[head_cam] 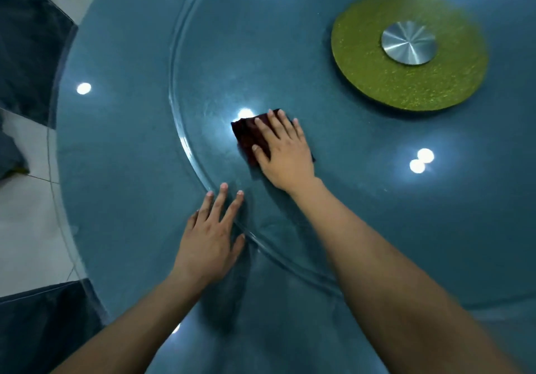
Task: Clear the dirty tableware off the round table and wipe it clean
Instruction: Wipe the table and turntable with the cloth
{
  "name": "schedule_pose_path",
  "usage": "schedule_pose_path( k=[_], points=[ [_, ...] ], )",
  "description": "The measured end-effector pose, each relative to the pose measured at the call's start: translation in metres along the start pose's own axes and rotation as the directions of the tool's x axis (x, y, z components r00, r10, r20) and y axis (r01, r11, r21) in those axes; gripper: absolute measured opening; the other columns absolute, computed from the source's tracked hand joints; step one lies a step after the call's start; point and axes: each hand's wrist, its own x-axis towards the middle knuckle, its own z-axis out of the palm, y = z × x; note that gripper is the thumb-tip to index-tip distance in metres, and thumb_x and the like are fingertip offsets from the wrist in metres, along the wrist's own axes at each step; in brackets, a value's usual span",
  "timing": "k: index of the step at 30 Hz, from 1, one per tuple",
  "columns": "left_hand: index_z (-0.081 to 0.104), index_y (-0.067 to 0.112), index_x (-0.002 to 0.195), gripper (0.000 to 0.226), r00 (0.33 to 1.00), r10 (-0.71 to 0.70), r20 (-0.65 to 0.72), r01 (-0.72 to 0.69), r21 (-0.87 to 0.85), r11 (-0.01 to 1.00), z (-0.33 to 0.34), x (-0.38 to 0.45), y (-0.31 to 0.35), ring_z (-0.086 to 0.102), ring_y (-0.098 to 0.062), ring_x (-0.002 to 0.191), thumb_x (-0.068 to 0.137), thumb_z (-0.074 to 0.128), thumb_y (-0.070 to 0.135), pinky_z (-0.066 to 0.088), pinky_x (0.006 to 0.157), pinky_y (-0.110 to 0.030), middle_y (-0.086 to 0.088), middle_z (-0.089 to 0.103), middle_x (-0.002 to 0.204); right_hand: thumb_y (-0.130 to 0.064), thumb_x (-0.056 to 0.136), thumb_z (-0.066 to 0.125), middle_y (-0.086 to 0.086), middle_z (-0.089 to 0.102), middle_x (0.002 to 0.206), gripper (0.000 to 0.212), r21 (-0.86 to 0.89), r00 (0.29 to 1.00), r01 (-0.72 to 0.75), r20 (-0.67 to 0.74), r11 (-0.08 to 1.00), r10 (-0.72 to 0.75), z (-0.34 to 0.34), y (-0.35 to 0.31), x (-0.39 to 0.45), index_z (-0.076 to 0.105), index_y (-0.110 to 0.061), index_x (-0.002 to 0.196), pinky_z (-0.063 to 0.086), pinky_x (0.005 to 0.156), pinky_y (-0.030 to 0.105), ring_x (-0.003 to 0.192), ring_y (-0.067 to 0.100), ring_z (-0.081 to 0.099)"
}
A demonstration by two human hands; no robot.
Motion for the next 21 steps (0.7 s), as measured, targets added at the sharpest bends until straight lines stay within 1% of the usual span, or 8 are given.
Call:
schedule_pose_path(
  k=[2,4,7,12,15,18,19,21],
  points=[
    [0.002,0.032,0.162,0.085,1.0,-0.005,0.023,0.005,-0.001,1.0,0.0,0.0,0.003,0.006,-0.029,0.157,0.094,0.051,0.049,0.031,0.117,-0.047,-0.001,-0.005,0.17,-0.046,0.096,0.043,0.006,0.032,0.161,0.06,0.007,1.0,-0.026,-0.008,1.0,0.026,0.004,-0.019,-0.034,0.041,-0.024,0.151,0.01,0.124,0.044,0.152,0.023,0.018],
    [0.003,0.031,0.162,0.089,1.0,-0.001,0.03,0.0,0.005,1.0,0.001,-0.001,0.003,0.005,-0.03,0.157,0.092,0.056,0.043,0.029,0.118,-0.047,-0.003,-0.006,0.17,-0.04,0.097,0.045,0.005,0.031,0.161,0.057,0.014,0.998,-0.054,-0.021,0.998,0.054,0.007,-0.031,-0.067,0.042,-0.023,0.151,0.012,0.124,0.044,0.152,0.022,0.019],
    [0.006,0.031,0.162,0.09,0.999,0.015,0.032,-0.014,-0.01,1.0,0.001,-0.002,-0.001,0.004,-0.029,0.157,0.09,0.059,0.039,0.03,0.117,-0.049,-0.001,-0.007,0.17,-0.032,0.098,0.044,0.003,0.035,0.16,0.052,0.037,0.99,-0.126,-0.062,0.991,0.128,0.008,-0.04,-0.115,0.046,-0.024,0.149,0.015,0.124,0.043,0.151,0.02,0.022],
    [-0.004,0.034,0.161,0.094,0.998,0.056,0.021,-0.055,-0.026,0.998,0.005,-0.006,-0.007,0.002,-0.029,0.156,0.091,0.059,0.04,0.03,0.117,-0.052,0.0,-0.01,0.17,-0.021,0.096,0.048,-0.001,0.042,0.156,0.049,0.061,0.956,-0.245,-0.153,0.968,0.251,0.007,-0.04,-0.183,0.052,-0.024,0.144,0.019,0.123,0.042,0.149,0.017,0.029],
    [-0.005,0.033,0.161,0.095,0.998,0.064,0.012,-0.064,-0.043,0.997,0.006,-0.006,-0.008,-0.002,-0.03,0.156,0.092,0.06,0.039,0.029,0.117,-0.054,-0.001,-0.011,0.17,-0.015,0.096,0.044,-0.002,0.046,0.153,0.047,0.081,0.952,-0.237,-0.177,0.968,0.248,0.002,-0.038,-0.224,0.055,-0.021,0.141,0.021,0.123,0.042,0.147,0.017,0.033],
    [-0.004,0.032,0.161,0.094,0.998,0.064,0.008,-0.063,-0.059,0.996,0.005,-0.007,-0.008,-0.004,-0.031,0.156,0.093,0.059,0.04,0.027,0.117,-0.056,-0.002,-0.01,0.17,-0.014,0.099,0.043,-0.004,0.054,0.144,0.039,0.238,0.947,-0.221,-0.179,0.946,0.266,-0.009,-0.036,-0.247,0.058,-0.017,0.134,0.023,0.122,0.039,0.141,0.015,0.042],
    [-0.003,0.031,0.162,0.094,0.997,0.071,0.002,-0.071,-0.064,0.995,0.005,-0.008,-0.009,-0.003,-0.031,0.156,0.093,0.06,0.039,0.027,0.117,-0.056,-0.003,-0.01,0.17,-0.018,0.1,0.041,-0.005,0.056,0.14,0.038,0.329,0.927,-0.248,-0.191,0.911,0.322,-0.016,-0.036,-0.252,0.059,-0.016,0.133,0.026,0.12,0.035,0.136,0.016,0.047],
    [-0.001,0.031,0.162,0.094,0.997,0.081,-0.009,-0.082,-0.069,0.994,0.004,-0.008,-0.01,-0.002,-0.033,0.156,0.092,0.061,0.039,0.027,0.116,-0.057,-0.003,-0.009,0.17,-0.024,0.1,0.039,-0.004,0.058,0.133,0.039,0.475,0.845,-0.307,-0.263,0.825,0.465,-0.032,-0.033,-0.255,0.058,-0.014,0.132,0.033,0.114,0.026,0.125,0.018,0.055]
  ],
)
